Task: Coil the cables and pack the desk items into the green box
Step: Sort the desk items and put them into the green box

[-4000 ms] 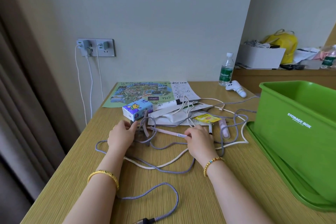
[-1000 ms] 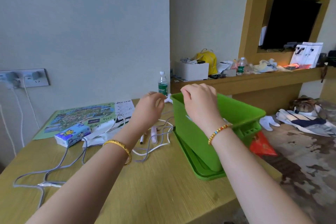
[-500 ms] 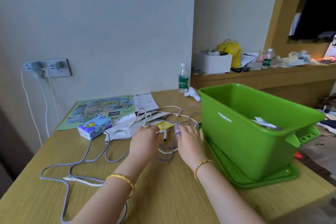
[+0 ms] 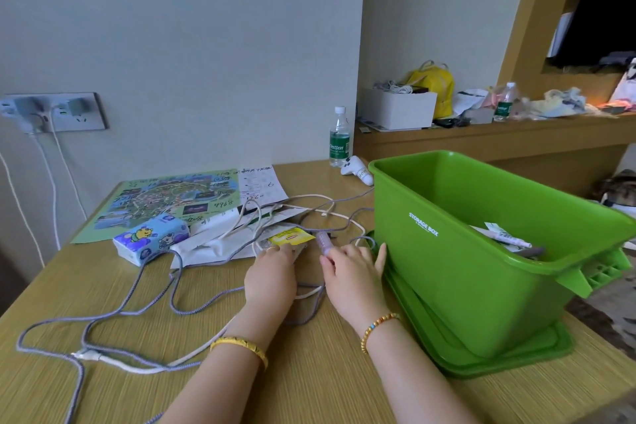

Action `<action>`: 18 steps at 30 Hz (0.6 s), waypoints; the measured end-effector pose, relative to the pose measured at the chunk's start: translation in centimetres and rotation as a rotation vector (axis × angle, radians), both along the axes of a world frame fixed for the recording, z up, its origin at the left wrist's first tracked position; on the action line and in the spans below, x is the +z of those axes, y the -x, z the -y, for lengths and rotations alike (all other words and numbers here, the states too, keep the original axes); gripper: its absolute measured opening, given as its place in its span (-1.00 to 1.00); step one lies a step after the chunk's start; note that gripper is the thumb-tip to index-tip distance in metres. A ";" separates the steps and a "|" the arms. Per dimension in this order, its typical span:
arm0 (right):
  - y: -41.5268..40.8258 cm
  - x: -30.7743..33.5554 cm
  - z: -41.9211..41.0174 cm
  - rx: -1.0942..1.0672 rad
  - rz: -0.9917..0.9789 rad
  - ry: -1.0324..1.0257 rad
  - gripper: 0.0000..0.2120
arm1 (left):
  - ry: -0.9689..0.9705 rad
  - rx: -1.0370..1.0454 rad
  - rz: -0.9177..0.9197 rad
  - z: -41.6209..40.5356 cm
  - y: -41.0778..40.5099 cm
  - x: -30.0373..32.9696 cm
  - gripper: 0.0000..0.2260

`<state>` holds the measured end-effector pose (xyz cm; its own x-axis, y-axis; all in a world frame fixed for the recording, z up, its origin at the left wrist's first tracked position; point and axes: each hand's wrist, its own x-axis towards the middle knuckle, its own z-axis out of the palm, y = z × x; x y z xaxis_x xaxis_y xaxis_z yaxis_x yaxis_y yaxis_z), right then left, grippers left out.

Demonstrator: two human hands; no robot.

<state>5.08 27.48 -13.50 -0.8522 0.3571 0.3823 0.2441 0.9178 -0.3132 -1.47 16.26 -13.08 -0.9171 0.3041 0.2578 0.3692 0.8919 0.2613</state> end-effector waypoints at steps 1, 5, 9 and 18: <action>-0.1 0.1 0.0 -0.014 0.007 -0.004 -0.69 | 0.000 0.004 -0.001 0.1 0.0 -0.1 -0.79; -0.4 0.4 0.1 -0.069 0.028 -0.023 -0.76 | -0.012 -0.002 0.048 0.9 0.0 -0.3 -0.76; -0.5 0.3 0.3 -0.088 0.025 -0.047 -0.80 | -0.027 -0.008 0.055 1.7 -0.4 -0.2 -0.78; -0.2 -0.1 0.3 -0.138 0.054 -0.033 -0.73 | -0.383 -0.025 0.009 1.9 -1.0 0.1 -0.84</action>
<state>5.32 27.19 -13.59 -0.8158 0.4599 0.3506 0.3841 0.8841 -0.2661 -0.51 14.41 -12.99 -0.9133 0.2096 0.3491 0.3857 0.7201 0.5768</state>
